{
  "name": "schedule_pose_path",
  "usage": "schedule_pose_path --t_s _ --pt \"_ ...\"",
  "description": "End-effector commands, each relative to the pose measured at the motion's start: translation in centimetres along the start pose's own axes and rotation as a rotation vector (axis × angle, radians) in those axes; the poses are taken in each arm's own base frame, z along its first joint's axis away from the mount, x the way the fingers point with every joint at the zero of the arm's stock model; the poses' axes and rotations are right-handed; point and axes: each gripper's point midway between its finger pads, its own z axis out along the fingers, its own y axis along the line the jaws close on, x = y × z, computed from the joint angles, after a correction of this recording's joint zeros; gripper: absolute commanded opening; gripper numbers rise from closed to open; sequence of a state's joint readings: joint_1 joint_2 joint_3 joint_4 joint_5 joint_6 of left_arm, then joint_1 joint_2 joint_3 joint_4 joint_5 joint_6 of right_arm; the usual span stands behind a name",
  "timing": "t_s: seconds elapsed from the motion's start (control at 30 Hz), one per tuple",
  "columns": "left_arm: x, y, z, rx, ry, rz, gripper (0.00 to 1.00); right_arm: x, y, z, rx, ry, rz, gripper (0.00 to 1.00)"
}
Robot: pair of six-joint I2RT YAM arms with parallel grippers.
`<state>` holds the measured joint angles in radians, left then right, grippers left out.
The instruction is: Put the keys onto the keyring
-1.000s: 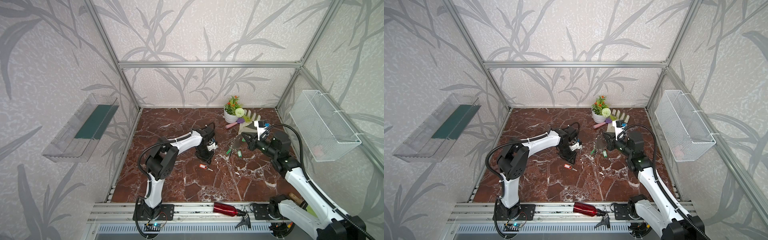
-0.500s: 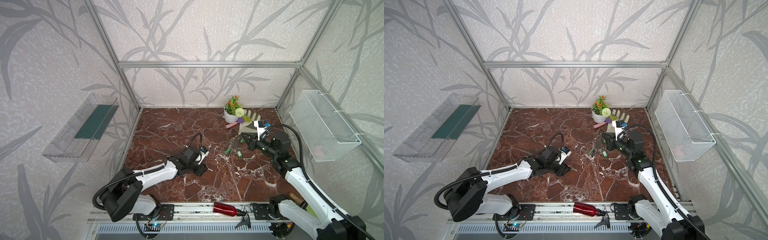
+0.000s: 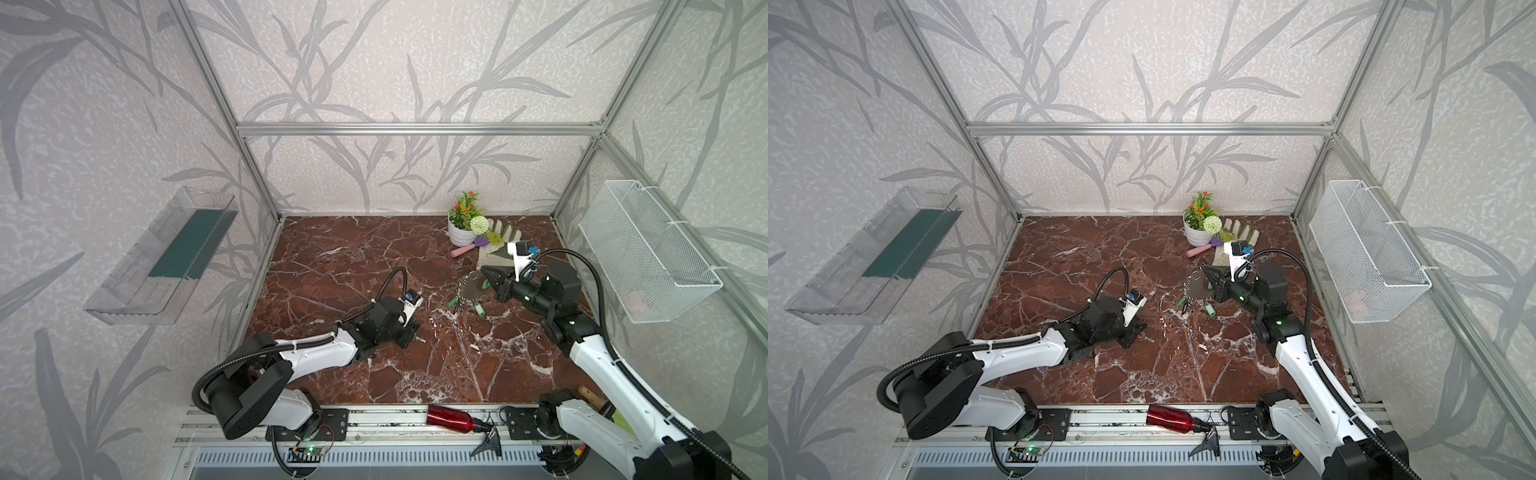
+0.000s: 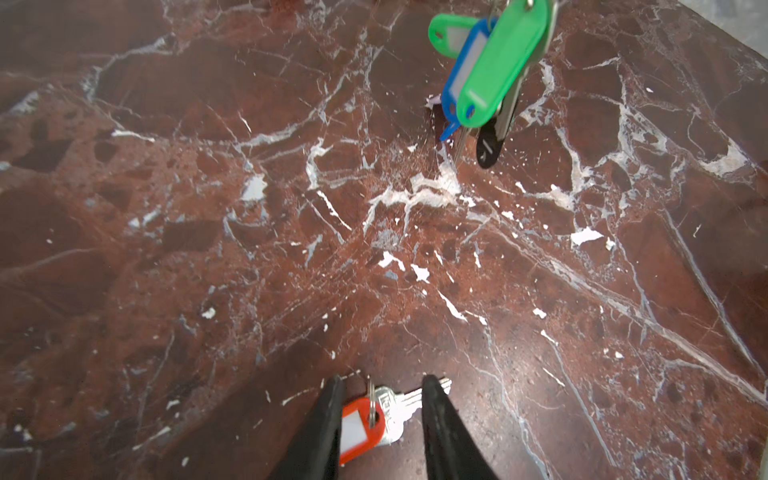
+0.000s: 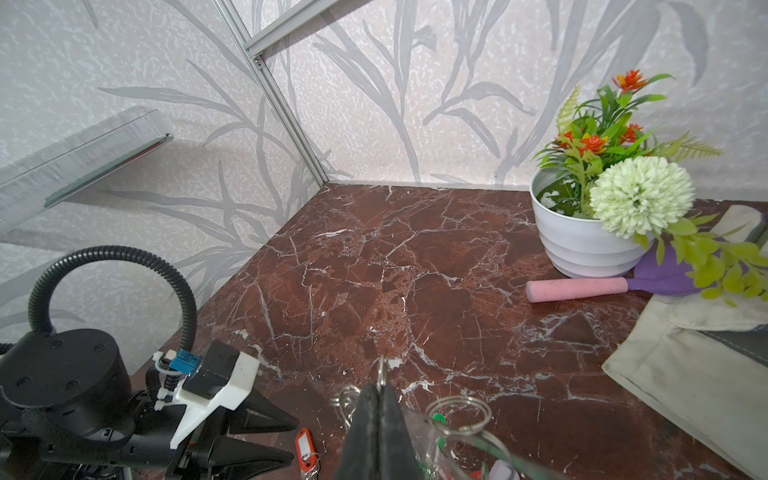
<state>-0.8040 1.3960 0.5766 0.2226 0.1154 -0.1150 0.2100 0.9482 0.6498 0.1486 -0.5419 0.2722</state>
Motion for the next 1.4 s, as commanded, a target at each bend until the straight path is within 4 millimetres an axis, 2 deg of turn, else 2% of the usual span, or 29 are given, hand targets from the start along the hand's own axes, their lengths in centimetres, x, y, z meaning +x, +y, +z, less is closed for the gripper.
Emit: schedule_pose_path --t_s 0.0,0.1,0.37,0.7,0.97,1.37 --pt "-0.6 0.4 -0.4 -0.025 -0.021 0.009 0.33 -2.0 1.2 -0.3 -0.043 -0.059 -0.033 0.0" --pt "-0.4 -0.1 -0.4 0.004 -0.061 -0.011 0.34 -2.0 1.5 -0.7 -0.05 -0.071 -0.03 0.0" --pt "1.6 0.7 0.4 -0.013 -0.154 -0.037 0.37 -1.5 1.6 -1.2 -0.049 -0.086 -0.034 0.0" --pt "2.8 0.2 1.2 0.019 -0.122 -0.021 0.33 -0.6 1.4 -1.2 -0.043 -0.057 -0.037 0.0" --pt "3.5 0.1 1.7 0.023 -0.098 -0.019 0.29 -0.6 1.2 -0.6 -0.055 -0.052 -0.038 0.0" --pt "4.8 -0.1 1.8 0.022 -0.066 -0.015 0.22 -0.6 1.4 -0.8 -0.06 -0.053 -0.035 0.0"
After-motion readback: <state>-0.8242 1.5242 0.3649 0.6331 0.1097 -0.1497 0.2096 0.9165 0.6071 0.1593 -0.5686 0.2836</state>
